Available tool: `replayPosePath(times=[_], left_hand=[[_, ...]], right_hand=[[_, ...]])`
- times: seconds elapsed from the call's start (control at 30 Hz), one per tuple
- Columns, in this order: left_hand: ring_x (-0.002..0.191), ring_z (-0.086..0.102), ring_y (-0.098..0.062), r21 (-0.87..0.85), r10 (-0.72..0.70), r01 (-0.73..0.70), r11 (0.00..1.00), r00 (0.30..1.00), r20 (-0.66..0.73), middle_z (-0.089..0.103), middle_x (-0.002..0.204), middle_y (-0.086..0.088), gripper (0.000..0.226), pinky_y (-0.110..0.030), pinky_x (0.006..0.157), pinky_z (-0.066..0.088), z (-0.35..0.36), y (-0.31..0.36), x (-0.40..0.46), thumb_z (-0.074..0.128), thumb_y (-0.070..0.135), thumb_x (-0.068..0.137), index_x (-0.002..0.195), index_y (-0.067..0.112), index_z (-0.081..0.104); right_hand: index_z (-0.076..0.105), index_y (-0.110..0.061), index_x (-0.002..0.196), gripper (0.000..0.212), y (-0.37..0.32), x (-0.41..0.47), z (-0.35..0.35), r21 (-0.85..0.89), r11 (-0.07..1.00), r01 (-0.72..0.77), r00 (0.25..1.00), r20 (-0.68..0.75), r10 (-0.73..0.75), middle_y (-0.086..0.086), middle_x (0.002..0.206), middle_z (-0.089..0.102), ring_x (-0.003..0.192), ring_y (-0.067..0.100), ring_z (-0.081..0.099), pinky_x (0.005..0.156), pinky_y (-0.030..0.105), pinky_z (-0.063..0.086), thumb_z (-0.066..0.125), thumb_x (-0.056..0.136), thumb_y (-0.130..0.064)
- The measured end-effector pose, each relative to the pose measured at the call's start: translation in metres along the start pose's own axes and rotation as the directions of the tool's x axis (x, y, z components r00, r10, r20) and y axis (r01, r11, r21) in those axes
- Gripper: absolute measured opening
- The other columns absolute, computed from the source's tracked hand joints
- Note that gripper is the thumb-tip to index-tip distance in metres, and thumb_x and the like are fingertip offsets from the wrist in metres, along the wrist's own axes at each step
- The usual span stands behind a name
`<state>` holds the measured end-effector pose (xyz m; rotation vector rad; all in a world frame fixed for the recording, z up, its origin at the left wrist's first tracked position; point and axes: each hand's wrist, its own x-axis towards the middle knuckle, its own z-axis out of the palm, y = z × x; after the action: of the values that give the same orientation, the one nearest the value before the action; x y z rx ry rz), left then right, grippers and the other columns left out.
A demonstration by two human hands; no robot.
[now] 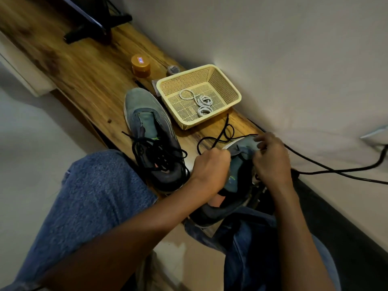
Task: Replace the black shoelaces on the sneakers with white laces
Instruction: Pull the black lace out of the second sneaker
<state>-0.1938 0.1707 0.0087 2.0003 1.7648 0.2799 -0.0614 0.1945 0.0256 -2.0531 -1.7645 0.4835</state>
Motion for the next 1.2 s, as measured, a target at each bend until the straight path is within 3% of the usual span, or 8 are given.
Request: replayPosePath(times=[0.13,0.27,0.43,0.67,0.83,0.93,1.1,1.2], left_hand=[[0.098,0.06,-0.035,0.01,0.028,-0.028,1.0,1.0,-0.001,0.064,0.104,-0.016,0.037,-0.034,0.067,0.035,0.001,0.0,0.002,0.036,0.035,0.104,0.104,0.006,0.059],[0.099,0.06,-0.036,0.024,0.015,-0.015,1.0,1.0,-0.012,0.062,0.105,-0.017,0.038,-0.035,0.068,0.035,0.002,0.0,0.005,0.034,0.036,0.104,0.106,0.006,0.059],[0.097,0.06,-0.035,0.02,0.003,-0.002,1.0,0.999,-0.039,0.063,0.105,-0.017,0.039,-0.035,0.067,0.035,0.003,0.0,0.007,0.035,0.036,0.104,0.105,0.006,0.059],[0.099,0.061,-0.033,0.052,-0.015,0.017,0.999,0.999,-0.038,0.063,0.107,-0.016,0.04,-0.033,0.067,0.035,0.003,0.002,0.008,0.035,0.037,0.104,0.108,0.006,0.06],[0.099,0.061,-0.035,0.072,-0.017,0.019,0.997,0.999,-0.034,0.062,0.108,-0.017,0.04,-0.034,0.068,0.037,0.003,0.003,0.009,0.035,0.036,0.104,0.109,0.006,0.06],[0.1,0.06,-0.034,0.058,-0.034,0.036,0.998,0.999,-0.029,0.063,0.109,-0.017,0.04,-0.036,0.07,0.04,0.002,0.003,0.009,0.035,0.037,0.104,0.108,0.006,0.06],[0.101,0.06,-0.033,0.045,-0.039,0.039,0.998,0.999,-0.008,0.063,0.109,-0.015,0.039,-0.032,0.069,0.035,0.002,0.003,0.008,0.037,0.038,0.102,0.109,0.008,0.061],[0.101,0.06,-0.032,0.037,-0.031,0.031,0.999,1.0,-0.003,0.062,0.108,-0.014,0.039,-0.031,0.069,0.035,0.002,0.003,0.008,0.038,0.04,0.101,0.108,0.009,0.06]], right_hand=[[0.066,-0.017,0.101,0.018,0.003,0.0,0.006,-0.094,0.994,0.055,0.987,0.153,-0.04,0.008,0.108,0.061,0.095,0.024,0.058,0.077,0.032,0.048,0.061,0.085,-0.014],[0.063,-0.015,0.093,0.019,0.004,-0.001,0.007,-0.152,0.987,0.053,0.994,0.107,-0.037,0.006,0.096,0.06,0.086,0.022,0.058,0.07,0.032,0.049,0.075,0.08,-0.023],[0.069,-0.008,0.085,0.011,0.005,-0.003,0.012,-0.221,0.973,0.058,0.998,0.051,-0.048,0.013,0.096,0.063,0.085,0.027,0.062,0.072,0.038,0.053,0.072,0.084,-0.019],[0.067,-0.006,0.074,0.009,0.004,-0.002,0.008,-0.146,0.989,0.01,0.992,0.124,0.008,0.012,0.084,0.065,0.077,0.025,0.063,0.071,0.043,0.056,0.072,0.081,-0.009],[0.065,0.0,0.071,0.016,-0.002,-0.005,-0.007,-0.043,0.997,-0.071,0.968,0.237,0.079,0.011,0.07,0.065,0.065,0.021,0.062,0.056,0.032,0.051,0.078,0.072,-0.008],[0.064,-0.002,0.075,0.008,0.003,-0.005,-0.008,0.076,0.99,-0.12,0.981,0.159,0.107,0.008,0.067,0.064,0.054,0.015,0.058,0.046,0.026,0.047,0.07,0.077,-0.006],[0.065,-0.011,0.079,0.006,0.014,0.003,-0.011,0.25,0.957,-0.149,0.973,-0.133,0.187,0.004,0.075,0.067,0.061,0.018,0.062,0.053,0.025,0.049,0.065,0.084,-0.01],[0.065,-0.012,0.08,0.007,0.02,0.009,-0.011,0.225,0.964,-0.141,0.965,-0.188,0.185,0.003,0.079,0.066,0.065,0.014,0.061,0.053,0.022,0.045,0.065,0.088,-0.013]])
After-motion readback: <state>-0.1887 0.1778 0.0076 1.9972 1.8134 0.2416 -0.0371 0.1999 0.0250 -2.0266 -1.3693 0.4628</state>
